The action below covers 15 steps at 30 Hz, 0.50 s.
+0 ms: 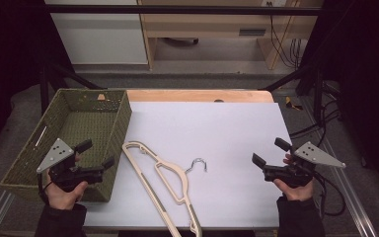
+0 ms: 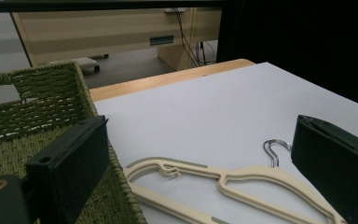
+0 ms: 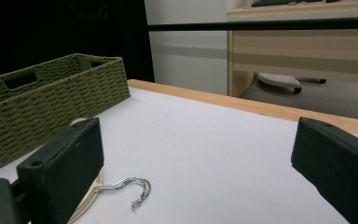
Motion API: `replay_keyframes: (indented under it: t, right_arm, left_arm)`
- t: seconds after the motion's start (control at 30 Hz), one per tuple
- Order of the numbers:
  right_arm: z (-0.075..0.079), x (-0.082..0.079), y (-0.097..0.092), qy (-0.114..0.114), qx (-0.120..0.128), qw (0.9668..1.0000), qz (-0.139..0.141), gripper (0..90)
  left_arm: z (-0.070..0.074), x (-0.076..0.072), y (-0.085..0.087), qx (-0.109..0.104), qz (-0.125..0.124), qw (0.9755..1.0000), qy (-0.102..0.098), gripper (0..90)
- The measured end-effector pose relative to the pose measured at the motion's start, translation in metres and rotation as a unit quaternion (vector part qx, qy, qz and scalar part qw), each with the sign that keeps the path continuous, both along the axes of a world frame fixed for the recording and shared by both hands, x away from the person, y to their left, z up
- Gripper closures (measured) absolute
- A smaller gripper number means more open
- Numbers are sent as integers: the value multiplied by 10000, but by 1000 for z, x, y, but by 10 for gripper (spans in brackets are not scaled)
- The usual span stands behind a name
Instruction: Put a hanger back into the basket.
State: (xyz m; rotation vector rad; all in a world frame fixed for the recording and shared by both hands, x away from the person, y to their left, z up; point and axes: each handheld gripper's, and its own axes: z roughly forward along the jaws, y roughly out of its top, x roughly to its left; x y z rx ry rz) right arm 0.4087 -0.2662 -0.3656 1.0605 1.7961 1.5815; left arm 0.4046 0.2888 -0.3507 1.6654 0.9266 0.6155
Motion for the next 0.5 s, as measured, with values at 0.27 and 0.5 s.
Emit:
replay_keyframes:
  t: [0.27, 0.5]
  right_arm:
    - [1, 0, -1, 1, 30, 10000, -1, 28]
    - [1, 0, 1, -3, 4, 10000, 13, 29]
  left_arm:
    - [-1, 4, -14, 87, -94, 9999, 66, 48]
    - [2, 8, -35, 228, -247, 9994, 105, 50]
